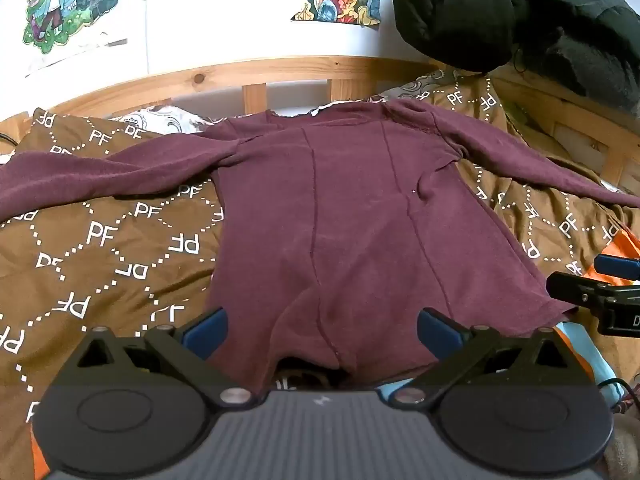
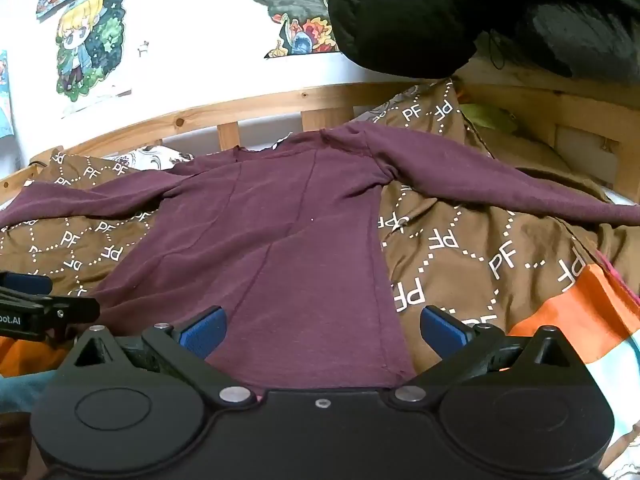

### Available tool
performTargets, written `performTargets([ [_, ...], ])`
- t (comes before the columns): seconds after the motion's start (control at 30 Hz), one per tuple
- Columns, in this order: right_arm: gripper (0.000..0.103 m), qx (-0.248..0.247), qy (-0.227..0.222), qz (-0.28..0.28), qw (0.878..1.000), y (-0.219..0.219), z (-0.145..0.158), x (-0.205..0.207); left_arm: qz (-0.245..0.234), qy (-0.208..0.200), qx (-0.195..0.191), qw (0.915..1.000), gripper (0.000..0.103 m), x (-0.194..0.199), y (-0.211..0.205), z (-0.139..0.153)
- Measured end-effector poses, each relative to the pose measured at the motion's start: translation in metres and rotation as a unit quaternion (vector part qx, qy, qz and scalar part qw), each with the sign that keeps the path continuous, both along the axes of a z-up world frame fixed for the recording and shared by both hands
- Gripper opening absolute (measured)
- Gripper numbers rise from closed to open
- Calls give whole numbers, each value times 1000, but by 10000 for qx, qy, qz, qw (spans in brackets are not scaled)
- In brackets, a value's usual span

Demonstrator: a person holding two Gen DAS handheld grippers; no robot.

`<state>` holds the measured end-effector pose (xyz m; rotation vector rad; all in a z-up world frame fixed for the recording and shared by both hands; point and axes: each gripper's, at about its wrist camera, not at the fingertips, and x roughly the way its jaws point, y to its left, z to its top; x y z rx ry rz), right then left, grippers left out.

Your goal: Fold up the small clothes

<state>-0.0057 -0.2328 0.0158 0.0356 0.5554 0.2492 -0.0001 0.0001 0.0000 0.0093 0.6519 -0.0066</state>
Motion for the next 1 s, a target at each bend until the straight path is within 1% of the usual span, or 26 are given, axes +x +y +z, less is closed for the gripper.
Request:
performTargets([
  [0.3,103,-19,56,-21,10000,0,2,1,17,49,-29,10000,102,1,0,0],
  [0.33,103,-16,75,-28,10000,2,-3,3,-5,52,-25,10000,102,1,0,0],
  [0.5,103,12,83,-58,9999,3,-5,3,0,54,-25,10000,102,0,0,0],
  [0.53,103,31,79,-47,10000,-3,-7,5,-3,55,-22,10000,102,1,0,0],
  [1.0,103,33,162,-71,9998,-3,-4,5,-10,68,-27,10000,102,0,1,0],
])
